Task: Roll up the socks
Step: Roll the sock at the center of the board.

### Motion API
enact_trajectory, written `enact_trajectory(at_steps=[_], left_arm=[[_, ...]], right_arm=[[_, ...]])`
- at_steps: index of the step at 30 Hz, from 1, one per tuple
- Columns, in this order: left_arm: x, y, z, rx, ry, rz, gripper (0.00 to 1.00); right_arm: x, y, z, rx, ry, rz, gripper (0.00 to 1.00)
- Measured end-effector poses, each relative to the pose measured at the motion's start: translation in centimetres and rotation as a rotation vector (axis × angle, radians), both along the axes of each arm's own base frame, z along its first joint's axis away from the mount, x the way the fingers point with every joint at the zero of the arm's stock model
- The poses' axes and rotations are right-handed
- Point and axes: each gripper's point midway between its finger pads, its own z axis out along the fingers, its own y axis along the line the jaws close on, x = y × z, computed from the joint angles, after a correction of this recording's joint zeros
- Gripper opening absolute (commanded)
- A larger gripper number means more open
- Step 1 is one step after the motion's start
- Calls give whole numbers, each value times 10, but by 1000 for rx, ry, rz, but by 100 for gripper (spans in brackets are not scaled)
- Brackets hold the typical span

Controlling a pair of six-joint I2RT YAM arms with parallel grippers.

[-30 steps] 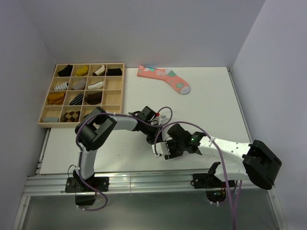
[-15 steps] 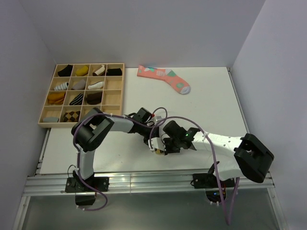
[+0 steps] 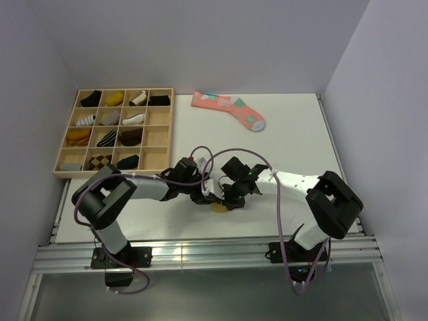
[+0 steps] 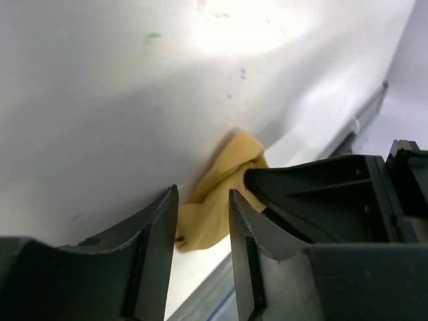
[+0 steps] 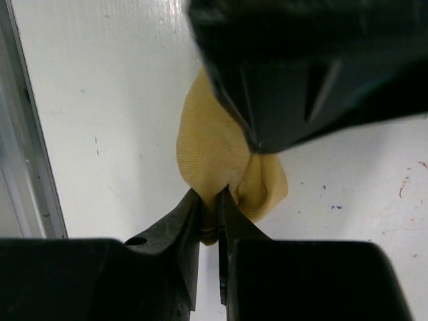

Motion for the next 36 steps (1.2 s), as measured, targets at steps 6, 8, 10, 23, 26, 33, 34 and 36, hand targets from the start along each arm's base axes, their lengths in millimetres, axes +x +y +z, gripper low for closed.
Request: enact_trajectory(at_steps=[6,8,10,23,26,33,34,36], left_arm=[[11,27,3,73,-99,137,44],[12,35,4,86,-124,166,45],[12,42,4,93,-148,191,46],[-8,43,28,133,-427,147,50],[-15,32,34,151,-482,96,49],[-18,23,31,129,-395,160,49],[-20,20,32,109,-362,188,49],[-26,17,31,72,-301,245,49]], right_arm=[[2,2,-1,-7,118,-36,8],[3,3,-1,-13,168,-52,7],[4,3,-1,-17,221,-70,8],[7,1,-2,-33,427,-161,7],[7,1,-2,-42,446,-175,7],[7,1,-2,-45,471,-213,6],[7,1,-2,-44,472,-217,6],[7,0,-3,-43,476,-227,6]])
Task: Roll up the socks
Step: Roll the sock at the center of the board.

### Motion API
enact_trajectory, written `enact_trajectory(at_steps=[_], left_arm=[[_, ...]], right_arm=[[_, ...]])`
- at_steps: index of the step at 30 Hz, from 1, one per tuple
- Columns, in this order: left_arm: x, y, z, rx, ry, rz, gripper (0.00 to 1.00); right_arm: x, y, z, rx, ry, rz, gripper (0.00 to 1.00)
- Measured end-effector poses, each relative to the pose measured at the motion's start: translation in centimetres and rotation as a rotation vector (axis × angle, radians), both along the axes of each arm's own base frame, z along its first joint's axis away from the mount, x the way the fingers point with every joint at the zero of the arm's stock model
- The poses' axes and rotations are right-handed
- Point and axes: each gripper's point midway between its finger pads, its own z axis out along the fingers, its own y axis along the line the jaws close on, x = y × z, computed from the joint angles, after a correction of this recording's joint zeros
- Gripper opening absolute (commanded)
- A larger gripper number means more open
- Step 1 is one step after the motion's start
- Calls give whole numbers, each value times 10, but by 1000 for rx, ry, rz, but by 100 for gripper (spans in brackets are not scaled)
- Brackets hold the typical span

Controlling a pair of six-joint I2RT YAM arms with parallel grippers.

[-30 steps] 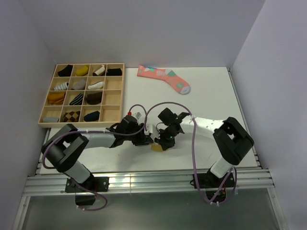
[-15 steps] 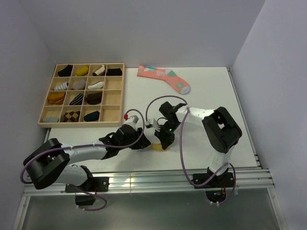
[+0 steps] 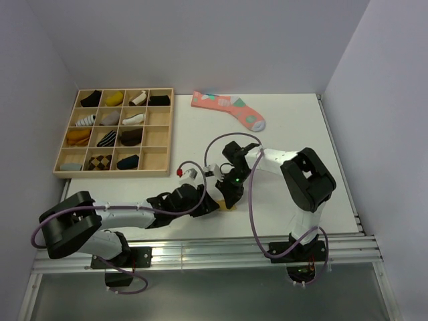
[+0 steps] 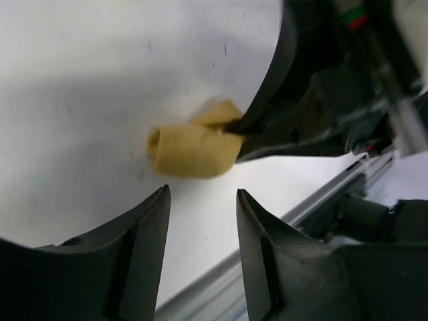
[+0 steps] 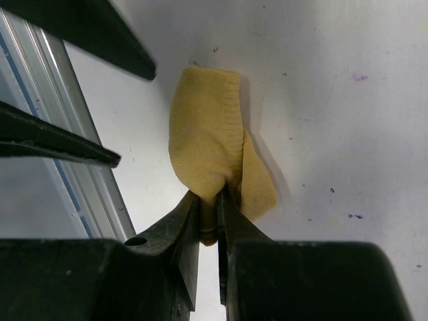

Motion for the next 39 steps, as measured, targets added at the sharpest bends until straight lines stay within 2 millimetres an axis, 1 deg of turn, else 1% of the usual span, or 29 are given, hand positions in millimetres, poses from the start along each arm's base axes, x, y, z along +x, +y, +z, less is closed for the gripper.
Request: enact_trajectory(at_steps=[3,6,9,13,17,23,28,33,39], left_arm=[[-17,-6,-4,-54,79,73,51],[-34,-15,-3,-123,154,143,52],[-39,-20,-3,-181,206,233,54],[-35,-23,-9,-250,252,365,55],[-29,-24,-23,-295,286,475,56],[-12,-33,-23,-392,279,567,55],[-6,-37,-24,-407,270,596,53],[-5,-42,-27,-407,275,605,46],[-4,-53,-30,-415,282,602,43]], right_arm=[[0,0,0,-1,3,-17,5],[0,0,0,-3,7,-32,5],[-1,0,0,-4,9,-38,4],[0,0,0,-1,14,-46,4],[1,-2,1,6,25,-56,3],[0,-6,0,23,92,-61,3],[-9,-12,1,16,174,-46,4],[-15,-21,2,9,254,-36,4],[-22,-30,2,-13,323,-29,4]])
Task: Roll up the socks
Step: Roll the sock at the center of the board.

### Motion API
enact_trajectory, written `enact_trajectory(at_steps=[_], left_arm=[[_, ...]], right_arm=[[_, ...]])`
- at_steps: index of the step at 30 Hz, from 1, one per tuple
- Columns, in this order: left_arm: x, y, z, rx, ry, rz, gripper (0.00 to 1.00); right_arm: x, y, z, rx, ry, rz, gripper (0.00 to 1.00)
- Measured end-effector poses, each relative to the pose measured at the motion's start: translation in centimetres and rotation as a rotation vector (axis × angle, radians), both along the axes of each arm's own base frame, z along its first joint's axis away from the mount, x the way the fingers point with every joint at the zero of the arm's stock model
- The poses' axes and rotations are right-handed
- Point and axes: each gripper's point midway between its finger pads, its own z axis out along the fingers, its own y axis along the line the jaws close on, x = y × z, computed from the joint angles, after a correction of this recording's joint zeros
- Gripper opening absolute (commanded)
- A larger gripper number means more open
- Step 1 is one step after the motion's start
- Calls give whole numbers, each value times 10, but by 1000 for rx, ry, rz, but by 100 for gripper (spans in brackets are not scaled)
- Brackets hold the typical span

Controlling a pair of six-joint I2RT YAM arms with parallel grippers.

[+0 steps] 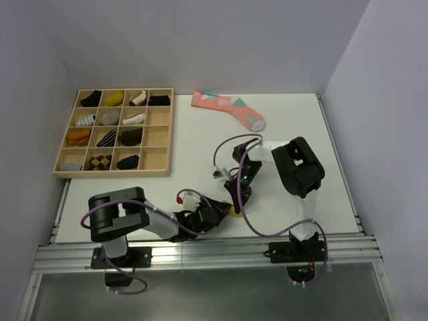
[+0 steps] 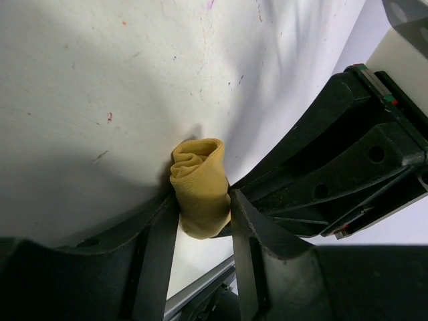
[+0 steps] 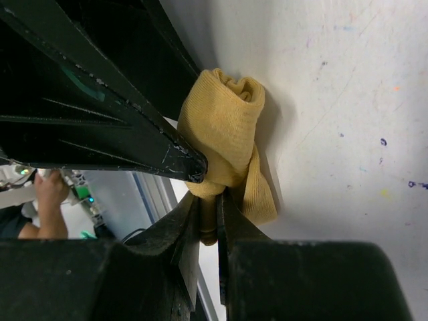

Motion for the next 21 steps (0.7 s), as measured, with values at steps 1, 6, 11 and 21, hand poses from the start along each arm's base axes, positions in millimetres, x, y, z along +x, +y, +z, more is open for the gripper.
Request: enact_trajectory(at_steps=[1,6,11,21], left_arm=[[0,-1,0,-1,1,-1,43],[0,-7,-1,1,7,-9,37],[-2,-14,-3,-2,22,-23,28],[0,-23,-4,4,53,-37,0]], right_arm=[[-1,-1,0,-5,9,-1,4],[-1,-4,0,-29,46,-10,4],[-3,-9,0,-55,66,-12,4],[-5,-16,0,-107,70,-20,33]])
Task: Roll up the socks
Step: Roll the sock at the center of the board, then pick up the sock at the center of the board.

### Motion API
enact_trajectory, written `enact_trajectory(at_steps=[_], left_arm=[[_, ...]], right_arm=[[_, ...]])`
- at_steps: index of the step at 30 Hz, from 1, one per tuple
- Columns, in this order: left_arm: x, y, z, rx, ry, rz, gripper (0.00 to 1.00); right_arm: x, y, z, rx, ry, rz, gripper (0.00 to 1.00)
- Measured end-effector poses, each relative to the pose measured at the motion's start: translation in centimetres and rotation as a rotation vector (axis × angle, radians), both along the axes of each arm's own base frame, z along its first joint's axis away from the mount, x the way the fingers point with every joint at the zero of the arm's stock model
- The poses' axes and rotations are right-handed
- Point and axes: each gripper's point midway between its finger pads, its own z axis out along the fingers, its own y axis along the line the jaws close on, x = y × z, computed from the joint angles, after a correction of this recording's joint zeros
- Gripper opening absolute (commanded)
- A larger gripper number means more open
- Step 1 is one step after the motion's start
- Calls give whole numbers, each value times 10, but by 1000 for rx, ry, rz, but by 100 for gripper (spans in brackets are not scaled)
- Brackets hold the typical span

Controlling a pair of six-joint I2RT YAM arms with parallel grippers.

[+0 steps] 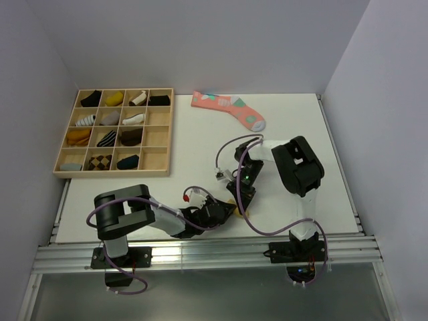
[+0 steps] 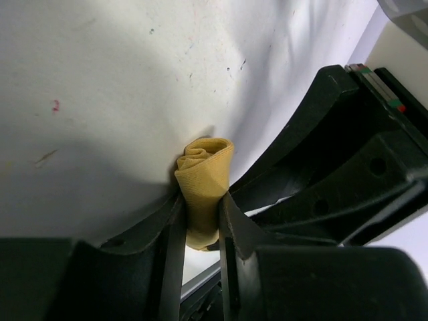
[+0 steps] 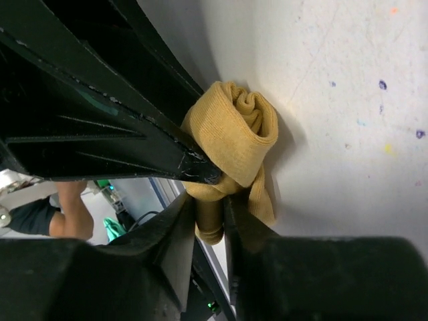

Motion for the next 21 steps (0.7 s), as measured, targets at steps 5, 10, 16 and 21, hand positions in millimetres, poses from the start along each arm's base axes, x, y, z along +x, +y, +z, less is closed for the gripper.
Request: enact_trajectory(at_steps=[5,10,16,21], left_arm=[[5,-4,0,11,32,-7,0],[11,-2,-1,15,54,-3,0],[17,6,0,34,44,-11,0],[25,23,1,104,-13,-59,0]], right_arm=[[-3,-1,12,-13,-8,-42,100],[17,-4,22,21,-170,-52,95],[60,-24,27,8,-347,-143,85],[88,-45,54,-9,-521,-228,85]])
